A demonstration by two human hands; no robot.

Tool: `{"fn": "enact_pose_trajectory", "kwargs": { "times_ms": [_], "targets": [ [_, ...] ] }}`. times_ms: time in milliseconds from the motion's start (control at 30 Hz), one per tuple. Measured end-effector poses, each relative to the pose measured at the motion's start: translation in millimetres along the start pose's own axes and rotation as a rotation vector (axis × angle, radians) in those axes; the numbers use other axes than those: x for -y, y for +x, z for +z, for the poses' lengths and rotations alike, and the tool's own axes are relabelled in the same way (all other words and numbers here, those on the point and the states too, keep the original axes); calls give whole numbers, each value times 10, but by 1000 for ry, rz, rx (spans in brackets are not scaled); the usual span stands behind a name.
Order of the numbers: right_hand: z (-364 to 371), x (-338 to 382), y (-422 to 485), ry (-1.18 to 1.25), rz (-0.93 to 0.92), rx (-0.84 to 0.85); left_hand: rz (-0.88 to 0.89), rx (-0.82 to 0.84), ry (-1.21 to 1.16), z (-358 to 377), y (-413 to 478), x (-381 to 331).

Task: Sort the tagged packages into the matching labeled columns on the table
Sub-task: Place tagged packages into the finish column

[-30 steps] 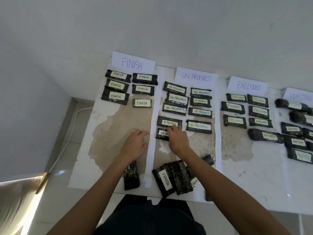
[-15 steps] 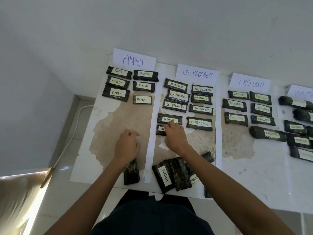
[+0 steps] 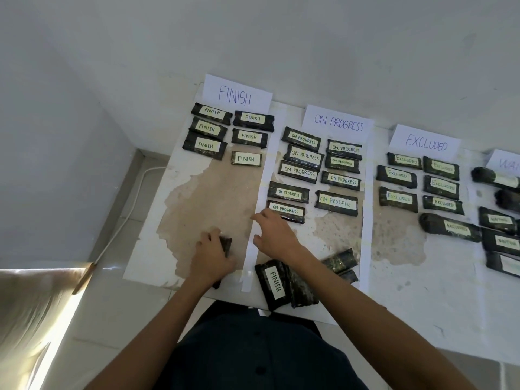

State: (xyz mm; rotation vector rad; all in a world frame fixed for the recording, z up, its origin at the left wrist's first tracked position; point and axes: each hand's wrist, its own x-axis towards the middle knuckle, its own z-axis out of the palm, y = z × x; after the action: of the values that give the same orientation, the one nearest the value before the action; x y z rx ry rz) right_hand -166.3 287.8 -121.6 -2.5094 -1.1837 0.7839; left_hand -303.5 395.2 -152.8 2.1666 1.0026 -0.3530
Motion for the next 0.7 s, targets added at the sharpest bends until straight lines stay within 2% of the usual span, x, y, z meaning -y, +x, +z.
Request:
{"fn": "enact_pose_trajectory", "kwargs": {
  "times_ms": [67,167,233,333,500,633,700],
  "targets": [
    [-47,17,-45,171,69,32,-69,142,-400,-108,10,-84],
    [-92,36,-126,363,128,62,-292,401,-1056,-238,-6,-176],
    [-104,49,-197,441,147,68,-316,478,-1256,-265,3,-169],
    [-124,38,-283,537,188,58,-298,502,-1335,-281,24,-226],
    [-195,12,-412,679,277,2,-333,416,-1396,-254,55,-450],
    [-182,84,-535,614,207,-17,-347,303,-1368,-158,79,-632],
    [-161,95,-560,631,174,-53,-290,260,-1311,-108,71,-715]
  ]
}}
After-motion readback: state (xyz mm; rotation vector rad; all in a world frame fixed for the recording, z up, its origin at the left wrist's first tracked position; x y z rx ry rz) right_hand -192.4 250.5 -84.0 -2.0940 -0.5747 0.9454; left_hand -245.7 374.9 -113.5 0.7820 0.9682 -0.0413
